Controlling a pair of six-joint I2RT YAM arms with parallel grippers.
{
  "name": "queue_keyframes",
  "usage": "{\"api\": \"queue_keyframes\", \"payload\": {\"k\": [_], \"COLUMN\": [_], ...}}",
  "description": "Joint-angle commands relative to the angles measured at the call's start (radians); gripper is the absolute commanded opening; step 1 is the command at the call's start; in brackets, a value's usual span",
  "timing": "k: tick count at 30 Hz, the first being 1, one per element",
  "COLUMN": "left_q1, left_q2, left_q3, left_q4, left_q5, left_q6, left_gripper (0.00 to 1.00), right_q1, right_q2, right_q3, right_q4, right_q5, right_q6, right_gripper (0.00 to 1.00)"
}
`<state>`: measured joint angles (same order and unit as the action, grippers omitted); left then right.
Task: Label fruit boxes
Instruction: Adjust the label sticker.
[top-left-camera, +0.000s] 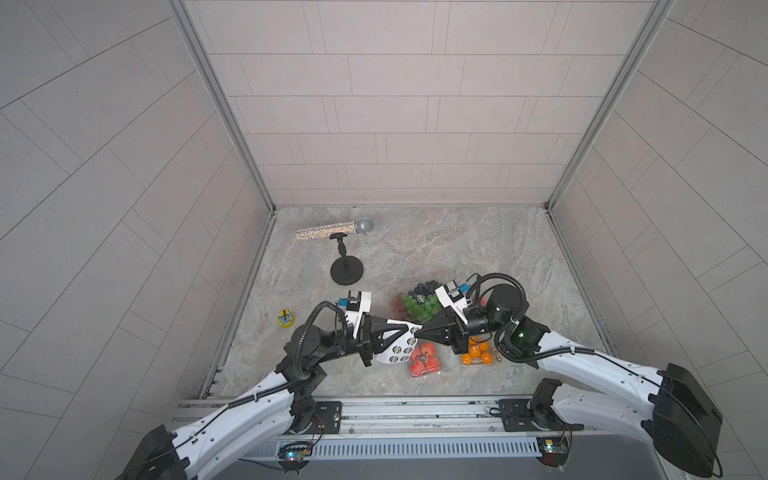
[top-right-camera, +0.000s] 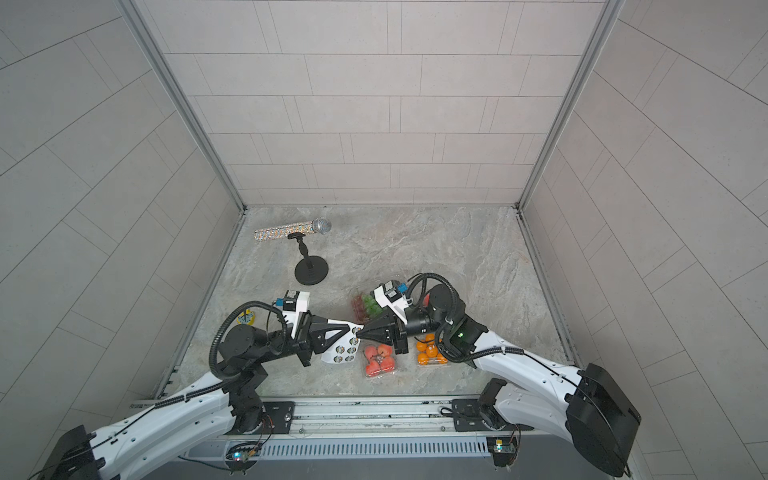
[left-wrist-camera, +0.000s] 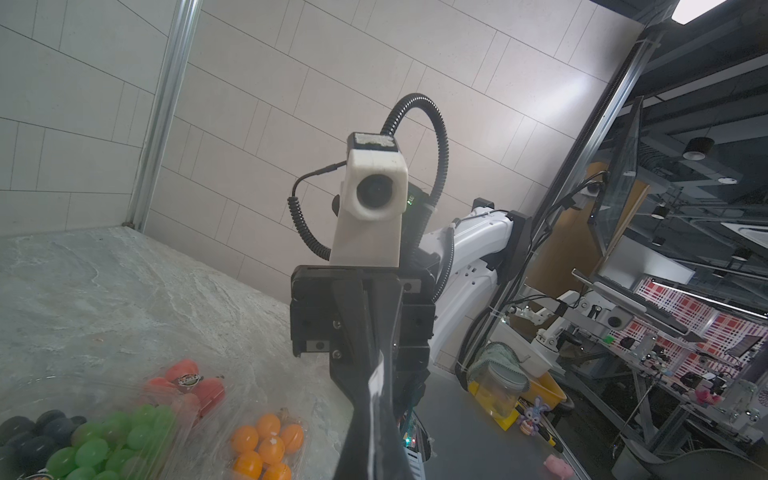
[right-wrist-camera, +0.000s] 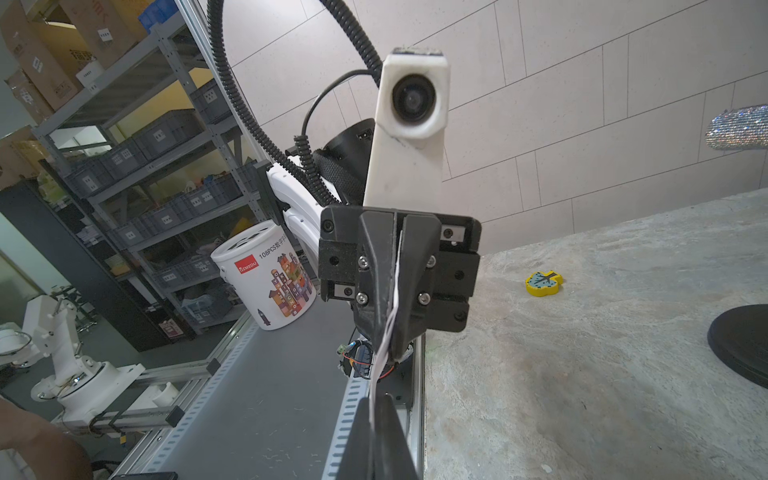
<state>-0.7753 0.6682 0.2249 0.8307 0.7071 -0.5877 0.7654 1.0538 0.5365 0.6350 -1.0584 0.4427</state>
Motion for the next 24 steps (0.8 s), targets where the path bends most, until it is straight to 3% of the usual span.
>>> {"api": "queue_keyframes", "payload": {"k": [1, 24], "left_q1": [0.000, 0.000], "left_q2": [0.003, 0.057], "left_q3": [0.019, -0.013], "left_q4": [0.078, 0.137], "left_q5": [0.036, 0.032], "left_q6": [-0.017, -0.026], "left_gripper": [0.00, 0.00], "right_q1": [0.006, 0.021], "right_q2": [0.005, -0.037], "right_q3": [0.024, -0.012], "right_q4": [-0.028, 0.084], "right_q5": [0.005, -0.018], "right_q6": [-0.037, 0.012], "right_gripper": [0.00, 0.00]}}
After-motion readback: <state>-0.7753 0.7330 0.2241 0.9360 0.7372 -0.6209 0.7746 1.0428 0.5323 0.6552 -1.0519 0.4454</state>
